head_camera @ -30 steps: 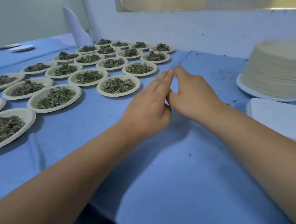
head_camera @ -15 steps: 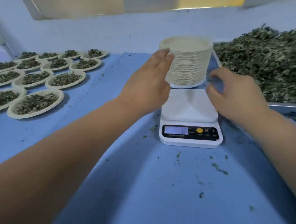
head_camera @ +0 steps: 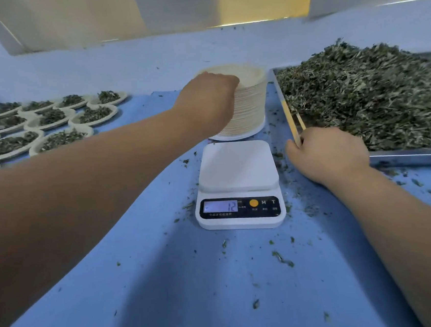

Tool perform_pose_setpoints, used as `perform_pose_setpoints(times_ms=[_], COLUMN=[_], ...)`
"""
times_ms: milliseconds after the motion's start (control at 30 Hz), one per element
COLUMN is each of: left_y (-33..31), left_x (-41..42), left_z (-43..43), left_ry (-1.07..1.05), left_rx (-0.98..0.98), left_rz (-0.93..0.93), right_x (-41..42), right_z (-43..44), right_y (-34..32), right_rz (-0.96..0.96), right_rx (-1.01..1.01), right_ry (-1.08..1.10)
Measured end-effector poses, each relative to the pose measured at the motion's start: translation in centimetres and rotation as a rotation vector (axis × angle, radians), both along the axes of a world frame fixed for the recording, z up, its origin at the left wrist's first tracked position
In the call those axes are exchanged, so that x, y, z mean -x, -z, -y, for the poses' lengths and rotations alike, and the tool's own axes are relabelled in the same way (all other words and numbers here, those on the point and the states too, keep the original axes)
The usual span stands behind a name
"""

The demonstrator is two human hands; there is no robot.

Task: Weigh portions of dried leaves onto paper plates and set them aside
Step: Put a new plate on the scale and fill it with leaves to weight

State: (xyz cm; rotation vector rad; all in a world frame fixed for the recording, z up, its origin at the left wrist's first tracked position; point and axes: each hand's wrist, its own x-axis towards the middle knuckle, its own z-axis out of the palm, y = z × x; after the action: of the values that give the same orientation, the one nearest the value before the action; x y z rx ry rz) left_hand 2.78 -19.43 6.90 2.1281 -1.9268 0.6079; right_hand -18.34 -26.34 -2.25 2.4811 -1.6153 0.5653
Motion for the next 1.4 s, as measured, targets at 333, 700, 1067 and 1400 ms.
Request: perform_pose_setpoints(times_ms=[333, 700, 1067, 1400], left_y=[-1.9, -2.4, -2.8, -3.0], left_x=[0.1, -0.6, -1.1, -1.0], left_z=[1.4, 1.6, 2.1, 2.5], left_ry=[-0.086, -0.054, 0.049, 0.048], left_rx=[-0.156, -0.135, -0.072, -0.028], left_rz=[0.262, 0.286, 0.283, 0.189], right_x=[0.2, 0.1, 0.1, 0.1], right_z=[0.0, 0.2, 0.4, 0.5], right_y=[-0.2, 0.2, 0.4, 0.5], right_rz=[0.062, 0.067, 0.07, 0.062], right_rx=[-0.023, 0.028, 0.037, 0.05], right_ry=[-0.017, -0.036, -0.035, -0.035])
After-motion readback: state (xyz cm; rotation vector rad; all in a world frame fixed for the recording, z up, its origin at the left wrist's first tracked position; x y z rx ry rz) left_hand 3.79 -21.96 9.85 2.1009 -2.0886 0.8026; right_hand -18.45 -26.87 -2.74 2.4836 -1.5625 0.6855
